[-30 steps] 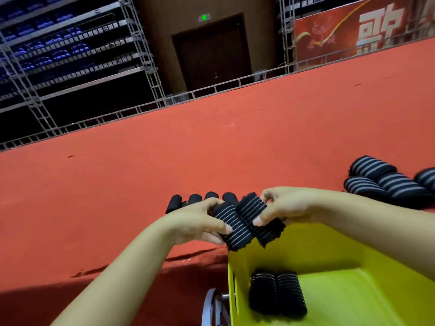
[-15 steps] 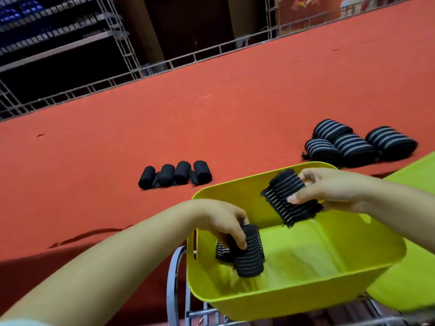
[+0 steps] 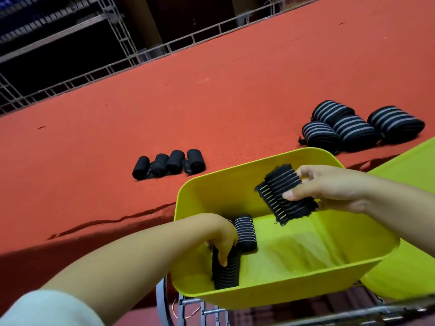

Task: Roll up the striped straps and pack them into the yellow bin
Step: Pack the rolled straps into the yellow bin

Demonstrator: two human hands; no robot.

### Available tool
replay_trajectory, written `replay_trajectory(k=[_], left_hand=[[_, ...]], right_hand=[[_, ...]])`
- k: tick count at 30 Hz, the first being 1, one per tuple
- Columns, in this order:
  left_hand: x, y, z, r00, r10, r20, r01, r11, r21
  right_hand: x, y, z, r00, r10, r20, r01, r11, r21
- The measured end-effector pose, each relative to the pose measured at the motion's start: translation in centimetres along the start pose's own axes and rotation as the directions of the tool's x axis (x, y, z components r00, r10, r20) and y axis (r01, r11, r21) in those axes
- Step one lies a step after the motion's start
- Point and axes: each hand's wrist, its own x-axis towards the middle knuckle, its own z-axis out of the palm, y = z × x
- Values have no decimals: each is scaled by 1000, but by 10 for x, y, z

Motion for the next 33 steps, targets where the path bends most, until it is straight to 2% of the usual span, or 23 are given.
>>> replay_trajectory(k=[5, 7, 10, 12, 14, 15, 17, 19, 20, 21, 22, 23, 24, 26, 28, 29, 33], left_hand=[[9, -5, 5, 995, -18, 99, 28, 995, -98], [11, -5, 8, 994, -42, 100, 50, 995, -82], [12, -4, 11, 999, -45, 31, 40, 990, 133], [9, -2, 12, 999, -11, -35, 21, 953, 304], [0, 0, 10, 997, 0, -82, 31, 925, 378], [-4, 0, 8, 995, -5, -96, 40, 929, 368], [-14, -4, 1, 991, -2, -132, 31, 975, 221], [-26, -12, -7, 974, 26, -223, -59, 988, -141], [-32, -14, -10, 963, 44, -264, -149, 909, -389], [-39, -14, -12, 953, 80, -291, -252, 740, -623], [-47, -14, -15, 938, 121, -324, -338, 518, -786], [-54, -14, -16, 921, 143, -363, -390, 309, -867], [-60, -15, -16, 907, 139, -398, -417, 154, -896], [-67, -17, -15, 898, 81, -431, -432, -15, -902], [-72, -21, -12, 899, 33, -436, -433, -58, -899], [-75, -23, -11, 902, 16, -431, -430, -43, -902], [-74, -27, -5, 939, -30, -343, -336, 143, -931]], right_hand=[[0, 6, -1, 999, 16, 29, -17, 1000, 12], [0, 8, -2, 999, 14, 29, -15, 1000, 13], [0, 8, -3, 999, 17, 34, -18, 1000, 11], [-1, 8, -3, 999, 24, 41, -25, 1000, 8], [-1, 8, -2, 999, 35, 37, -35, 999, 3], [-1, 9, -2, 999, 42, 30, -42, 999, 1], [-1, 8, 1, 998, 59, 25, -59, 998, -2], [-2, 6, 6, 996, 80, 43, -80, 997, -1], [-2, 5, 9, 994, 88, 60, -88, 996, -3], [-1, 4, 13, 993, 92, 79, -92, 996, -6], [0, 3, 16, 991, 94, 95, -93, 996, -10], [2, 2, 20, 990, 92, 108, -92, 996, -12], [4, 2, 24, 989, 91, 115, -91, 996, -13], [9, 3, 34, 988, 100, 121, -99, 995, -14], [17, 5, 46, 981, 132, 142, -131, 991, -19], [21, 7, 53, 976, 152, 158, -149, 988, -31], [37, 18, 78, 952, 240, 187, -228, 970, -85]])
